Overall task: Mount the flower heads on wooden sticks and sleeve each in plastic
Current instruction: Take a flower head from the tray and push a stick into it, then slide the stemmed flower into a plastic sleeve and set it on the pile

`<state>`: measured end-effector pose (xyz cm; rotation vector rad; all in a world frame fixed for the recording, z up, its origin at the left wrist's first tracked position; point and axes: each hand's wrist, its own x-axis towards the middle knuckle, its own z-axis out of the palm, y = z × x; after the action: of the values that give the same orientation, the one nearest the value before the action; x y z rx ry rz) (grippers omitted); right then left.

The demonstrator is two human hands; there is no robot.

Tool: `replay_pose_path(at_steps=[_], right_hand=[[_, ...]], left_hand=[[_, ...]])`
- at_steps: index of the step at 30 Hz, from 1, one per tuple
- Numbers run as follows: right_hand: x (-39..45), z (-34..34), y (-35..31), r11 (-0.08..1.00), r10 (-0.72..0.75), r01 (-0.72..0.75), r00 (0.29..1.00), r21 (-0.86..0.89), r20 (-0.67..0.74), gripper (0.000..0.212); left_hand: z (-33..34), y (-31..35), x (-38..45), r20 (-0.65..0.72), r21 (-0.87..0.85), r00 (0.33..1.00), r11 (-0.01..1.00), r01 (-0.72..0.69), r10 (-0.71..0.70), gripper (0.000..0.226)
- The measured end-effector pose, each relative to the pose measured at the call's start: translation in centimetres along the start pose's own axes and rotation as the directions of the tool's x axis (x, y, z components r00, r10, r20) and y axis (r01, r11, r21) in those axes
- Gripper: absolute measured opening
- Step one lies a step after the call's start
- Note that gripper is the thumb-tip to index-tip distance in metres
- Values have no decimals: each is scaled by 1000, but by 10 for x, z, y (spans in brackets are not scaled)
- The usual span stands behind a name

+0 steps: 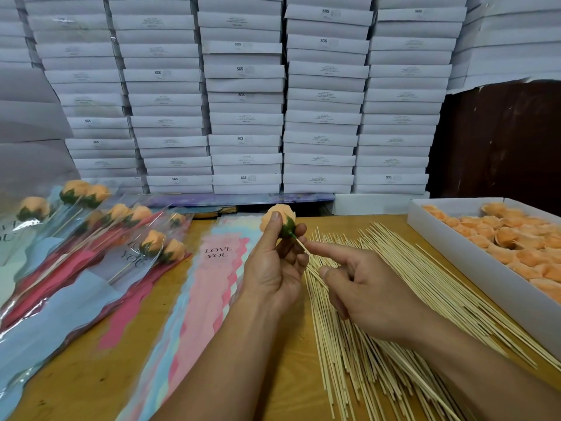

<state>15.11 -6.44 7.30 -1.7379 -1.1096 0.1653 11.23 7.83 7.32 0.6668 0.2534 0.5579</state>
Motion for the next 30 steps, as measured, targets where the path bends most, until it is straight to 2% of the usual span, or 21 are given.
replay_pose_path(at_steps=[3,6,10,15,19,22,23,24,26,27,28,29,30], right_hand=[[0,0,2,1000,-4,4,1000,2,-3,50],[0,1,3,999,-10,10,1000,-41,-1,59],[1,3,8,997,-6,7,1000,-82,13,32],[3,5,13,992,10,-9,1000,-122,15,30],[6,1,18,994,87,-89,996,65,25,30],[8,-6,21,965,165,-163,986,204,8,32],[9,-8,22,957,187,-182,982,225,2,32],[9,-9,23,951,205,-198,979,239,-4,30],[12,-11,27,940,234,-220,972,260,-23,27],[13,-12,28,936,247,-229,969,268,-33,26],[14,-13,30,932,257,-236,966,273,-40,25],[15,-14,31,930,264,-243,963,275,-44,24],[15,-14,32,929,270,-248,962,273,-47,24]], left_hand=[[2,0,-1,-7,24,1000,1000,-7,7,20],[3,-1,-2,9,44,1000,999,-18,18,18],[4,-6,-2,9,62,1000,998,-26,26,16],[2,-12,5,-11,69,997,995,-70,71,21],[3,-20,9,-62,108,997,993,-46,53,42],[2,-27,8,-86,320,991,945,-69,101,54],[0,-29,7,-79,462,984,881,-105,158,49],[-1,-30,6,-56,632,973,762,-140,225,42],[-5,-32,7,39,918,951,365,-155,306,34],[-5,-34,10,57,984,953,145,-104,297,38],[-3,-35,10,45,999,960,-32,-38,277,41],[-1,-36,11,-2,988,967,-146,40,254,43],[4,-36,10,-78,971,971,-204,126,225,45]])
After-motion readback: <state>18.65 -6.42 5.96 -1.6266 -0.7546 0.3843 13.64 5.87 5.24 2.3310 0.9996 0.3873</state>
